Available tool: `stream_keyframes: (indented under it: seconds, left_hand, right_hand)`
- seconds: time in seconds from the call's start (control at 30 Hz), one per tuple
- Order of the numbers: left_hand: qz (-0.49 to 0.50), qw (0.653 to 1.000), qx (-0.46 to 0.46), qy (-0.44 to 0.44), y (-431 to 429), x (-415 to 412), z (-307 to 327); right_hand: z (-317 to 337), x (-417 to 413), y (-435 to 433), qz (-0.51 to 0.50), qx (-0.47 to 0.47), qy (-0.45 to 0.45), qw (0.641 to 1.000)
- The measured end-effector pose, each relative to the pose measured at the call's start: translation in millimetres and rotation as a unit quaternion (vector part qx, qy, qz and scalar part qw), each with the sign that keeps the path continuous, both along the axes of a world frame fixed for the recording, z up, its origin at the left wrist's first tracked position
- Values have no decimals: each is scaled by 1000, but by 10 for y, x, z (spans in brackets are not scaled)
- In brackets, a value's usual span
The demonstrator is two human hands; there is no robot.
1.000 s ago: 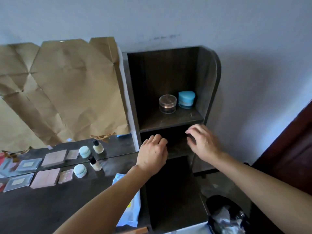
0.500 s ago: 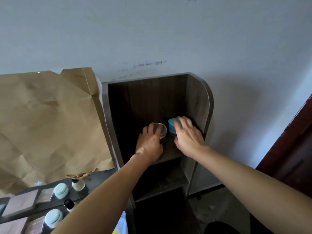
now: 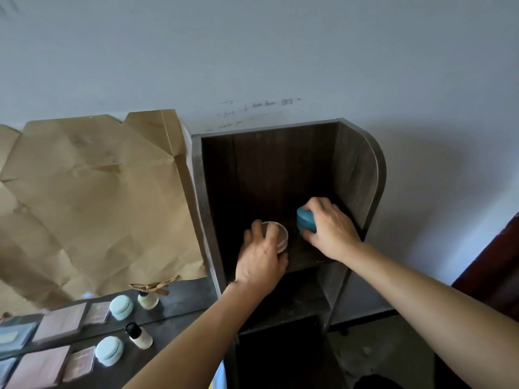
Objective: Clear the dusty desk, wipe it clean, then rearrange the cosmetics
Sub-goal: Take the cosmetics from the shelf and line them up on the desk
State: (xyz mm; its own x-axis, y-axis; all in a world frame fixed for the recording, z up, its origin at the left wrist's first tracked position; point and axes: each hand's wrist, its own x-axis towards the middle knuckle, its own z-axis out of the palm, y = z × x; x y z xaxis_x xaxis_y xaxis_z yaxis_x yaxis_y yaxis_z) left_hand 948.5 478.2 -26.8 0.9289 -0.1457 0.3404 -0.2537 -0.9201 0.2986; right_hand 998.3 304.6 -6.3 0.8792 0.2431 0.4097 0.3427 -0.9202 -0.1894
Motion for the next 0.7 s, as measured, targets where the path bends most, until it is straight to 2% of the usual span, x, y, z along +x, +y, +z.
stream_keyframes:
  seconds: [0.33, 0.47, 0.7]
  left_hand:
    - [-8, 997, -37, -70, 99, -693, -189]
    - [-13, 996, -59, -58, 174, -1299, -394]
    - [73, 996, -40, 38, 619, -2197, -933]
  right_hand:
    - [-137, -655, -162, 70, 111, 3, 991]
    - [-293, -1125, -188, 130, 105, -9, 986]
    - [-950, -1787, 47, 204, 93, 126, 966]
